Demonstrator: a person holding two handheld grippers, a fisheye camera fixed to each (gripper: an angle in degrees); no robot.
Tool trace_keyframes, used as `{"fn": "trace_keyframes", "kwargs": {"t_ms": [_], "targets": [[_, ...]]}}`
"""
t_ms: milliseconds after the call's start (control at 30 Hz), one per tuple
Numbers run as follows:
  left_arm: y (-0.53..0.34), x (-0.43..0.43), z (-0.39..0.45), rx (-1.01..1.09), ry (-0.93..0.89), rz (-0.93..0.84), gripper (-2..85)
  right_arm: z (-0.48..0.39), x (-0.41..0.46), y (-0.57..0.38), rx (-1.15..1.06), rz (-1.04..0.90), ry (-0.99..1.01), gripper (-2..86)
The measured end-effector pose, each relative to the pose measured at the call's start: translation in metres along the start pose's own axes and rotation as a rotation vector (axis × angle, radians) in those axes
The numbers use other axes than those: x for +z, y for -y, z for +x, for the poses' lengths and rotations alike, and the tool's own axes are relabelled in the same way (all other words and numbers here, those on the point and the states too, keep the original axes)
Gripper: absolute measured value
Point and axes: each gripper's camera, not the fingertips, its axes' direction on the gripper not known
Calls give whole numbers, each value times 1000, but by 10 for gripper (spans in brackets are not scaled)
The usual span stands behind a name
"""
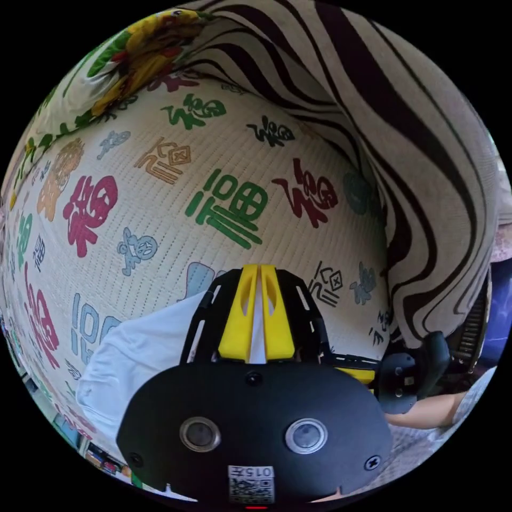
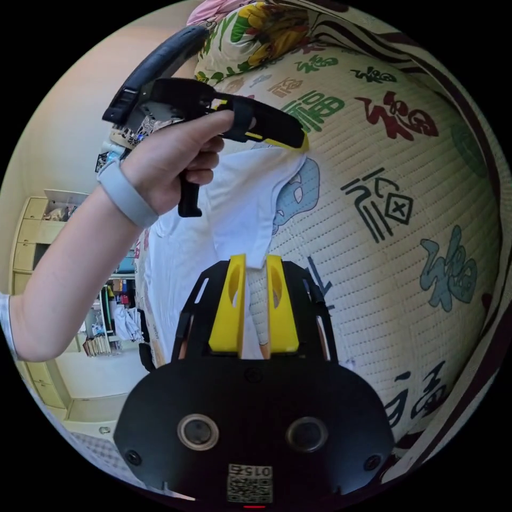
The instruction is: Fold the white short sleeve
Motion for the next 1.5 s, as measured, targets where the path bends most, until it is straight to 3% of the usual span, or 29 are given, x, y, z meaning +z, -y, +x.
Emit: {"fn": "trace_keyframes", "kwargs": {"t_ms": [400, 533, 667, 800, 1000, 1167, 1300, 1500], "targets": [[-52, -40, -91, -188, -295, 345, -1, 26, 7, 57, -49, -54, 122, 8], [-91, -63, -122, -253, -289, 460, 0, 14, -11, 70, -115, 20, 79, -1], [-171, -89, -159, -371, -218, 566, 0, -27, -29, 78, -352, 15, 57, -2], [-253, -70, -198, -573, -141, 511, 2, -70, 1, 75, -581, -120, 22, 4], [-305, -34, -228, -700, -125, 394, 16, -66, 52, 78, -563, -324, 29, 43], [-282, -58, -242, -614, -75, 501, 56, -49, 39, 102, -455, -199, -3, 62], [-229, -50, -271, -539, -144, 540, 66, -49, 59, 129, -452, -208, -45, 69], [-163, -16, -301, -472, -262, 421, 0, -44, 82, 148, -398, -223, -98, 15]]}}
